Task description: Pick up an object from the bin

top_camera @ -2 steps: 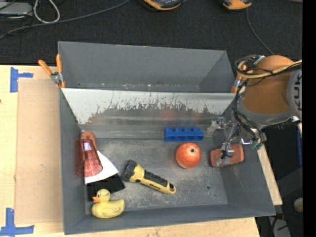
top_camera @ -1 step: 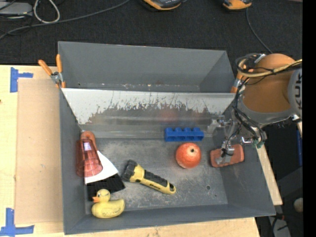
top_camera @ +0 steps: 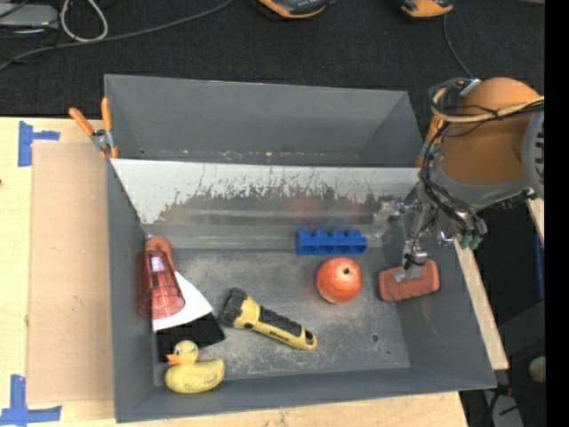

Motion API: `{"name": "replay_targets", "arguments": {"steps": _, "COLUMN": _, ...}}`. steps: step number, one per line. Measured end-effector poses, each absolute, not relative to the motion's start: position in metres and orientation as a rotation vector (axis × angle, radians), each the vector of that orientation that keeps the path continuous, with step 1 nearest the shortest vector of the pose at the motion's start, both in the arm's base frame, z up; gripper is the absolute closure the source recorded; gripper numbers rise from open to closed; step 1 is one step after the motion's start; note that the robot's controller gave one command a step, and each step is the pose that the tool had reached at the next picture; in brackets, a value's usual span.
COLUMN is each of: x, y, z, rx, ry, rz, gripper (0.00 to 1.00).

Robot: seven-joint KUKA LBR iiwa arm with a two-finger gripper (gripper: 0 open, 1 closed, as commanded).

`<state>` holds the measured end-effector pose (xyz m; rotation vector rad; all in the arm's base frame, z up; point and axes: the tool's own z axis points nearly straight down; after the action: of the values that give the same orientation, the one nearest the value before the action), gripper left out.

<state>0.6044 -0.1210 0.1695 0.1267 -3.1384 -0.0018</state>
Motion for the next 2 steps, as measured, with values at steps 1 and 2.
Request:
{"name": "replay_targets", "arguments": {"steps": 1, "x": 0.604, "y": -0.07, "z": 0.099, "rx": 0.317, "ry": -3.127, "rz": -0.002, "gripper": 0.0}}
{"name": "replay_targets", "arguments": {"steps": 2, "x": 0.547, "y": -0.075, "z": 0.072, "rx": 0.206, "ry": -3.142, "rz": 0.002, "gripper": 0.0}}
